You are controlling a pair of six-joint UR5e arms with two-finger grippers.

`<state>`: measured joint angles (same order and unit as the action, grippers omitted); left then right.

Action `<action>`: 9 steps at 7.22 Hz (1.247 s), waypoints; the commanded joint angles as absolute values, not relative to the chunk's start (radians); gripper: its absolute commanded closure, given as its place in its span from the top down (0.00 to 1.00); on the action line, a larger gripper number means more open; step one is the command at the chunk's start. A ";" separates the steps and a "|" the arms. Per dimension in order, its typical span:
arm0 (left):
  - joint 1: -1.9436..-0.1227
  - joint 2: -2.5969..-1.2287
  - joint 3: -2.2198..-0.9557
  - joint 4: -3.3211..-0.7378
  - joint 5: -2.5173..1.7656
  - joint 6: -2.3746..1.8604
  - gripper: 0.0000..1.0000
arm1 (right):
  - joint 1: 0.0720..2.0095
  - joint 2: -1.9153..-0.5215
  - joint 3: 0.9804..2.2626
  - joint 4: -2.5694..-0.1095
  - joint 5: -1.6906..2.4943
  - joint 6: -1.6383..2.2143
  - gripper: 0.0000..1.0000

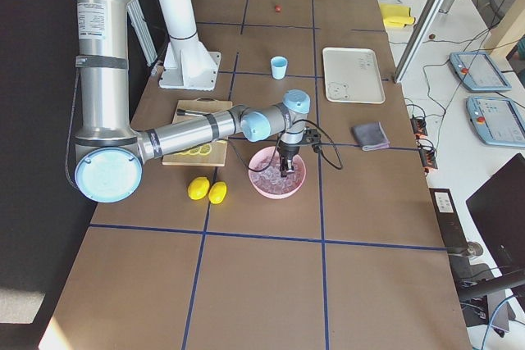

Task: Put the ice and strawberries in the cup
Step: 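Grasp a third ice cube from the bowl with the right gripper, then carry the ice cube over the cup and release it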

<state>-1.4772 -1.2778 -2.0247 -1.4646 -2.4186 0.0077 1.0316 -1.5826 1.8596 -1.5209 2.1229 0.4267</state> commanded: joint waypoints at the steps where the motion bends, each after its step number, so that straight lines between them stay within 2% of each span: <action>1: -1.477 -1.278 -2.025 -1.465 -2.419 0.008 1.00 | 1.065 -1.506 2.074 -1.720 2.149 0.463 0.00; 2: -1.477 -1.278 -2.025 -1.465 -2.421 0.008 1.00 | 1.030 -1.345 2.082 -1.815 2.173 0.676 0.00; 4: -1.477 -1.278 -2.025 -1.465 -2.421 0.008 1.00 | 0.808 -1.122 2.066 -1.816 2.165 1.107 0.00; 6: -1.477 -1.278 -2.025 -1.465 -2.421 0.008 1.00 | 0.682 -0.930 1.957 -1.787 2.134 1.355 0.01; 8: -1.477 -1.276 -2.026 -1.465 -2.421 0.008 1.00 | 0.554 -0.885 1.767 -1.502 1.987 1.530 0.02; 9: -1.479 -1.276 -2.026 -1.465 -2.421 0.008 1.00 | 0.528 -0.878 1.702 -1.452 1.983 1.538 0.02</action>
